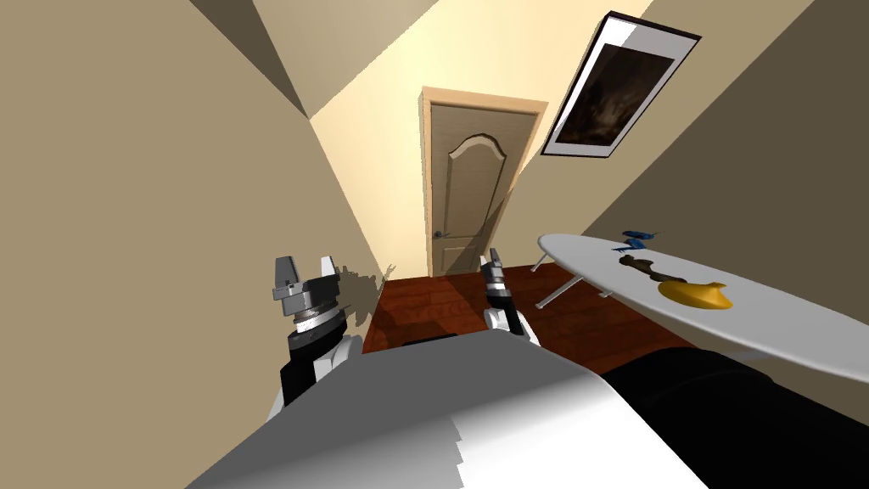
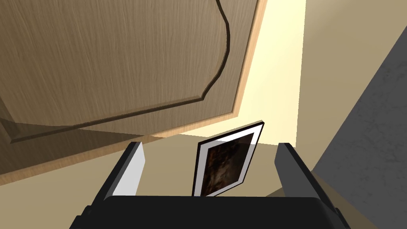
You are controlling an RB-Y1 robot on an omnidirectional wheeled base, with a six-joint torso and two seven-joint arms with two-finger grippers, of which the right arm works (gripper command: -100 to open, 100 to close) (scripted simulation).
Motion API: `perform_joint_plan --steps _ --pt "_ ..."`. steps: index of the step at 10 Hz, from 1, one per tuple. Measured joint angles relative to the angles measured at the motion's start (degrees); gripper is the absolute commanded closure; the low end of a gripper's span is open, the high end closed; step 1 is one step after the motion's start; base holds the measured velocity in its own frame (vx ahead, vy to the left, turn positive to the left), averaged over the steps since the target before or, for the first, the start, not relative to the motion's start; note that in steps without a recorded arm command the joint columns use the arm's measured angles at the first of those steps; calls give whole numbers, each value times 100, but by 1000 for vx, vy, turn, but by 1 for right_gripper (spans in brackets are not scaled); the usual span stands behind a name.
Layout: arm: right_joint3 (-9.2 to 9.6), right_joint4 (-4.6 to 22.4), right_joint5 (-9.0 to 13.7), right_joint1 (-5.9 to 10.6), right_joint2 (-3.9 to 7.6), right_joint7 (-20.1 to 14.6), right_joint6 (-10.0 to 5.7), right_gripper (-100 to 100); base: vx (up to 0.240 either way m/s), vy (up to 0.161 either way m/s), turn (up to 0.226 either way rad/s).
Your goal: Pull the door open
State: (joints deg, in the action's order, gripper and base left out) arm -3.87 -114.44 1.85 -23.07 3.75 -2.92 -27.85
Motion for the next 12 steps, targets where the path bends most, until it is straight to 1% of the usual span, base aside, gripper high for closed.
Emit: perform_joint_plan --steps 3,5,7,9,12 --pt "-35 278 -69 89 91 -104 -42 -100 93 24 9" --pt "-33 498 -130 113 128 -159 -124 -100 98 31 8" --pt "-81 769 -165 175 222 -255 -221 -100 101 22 11" --pt "-108 948 -214 228 288 -335 -237 -100 93 31 8" --pt "-154 1358 -289 336 394 -457 -357 -100 108 38 12"
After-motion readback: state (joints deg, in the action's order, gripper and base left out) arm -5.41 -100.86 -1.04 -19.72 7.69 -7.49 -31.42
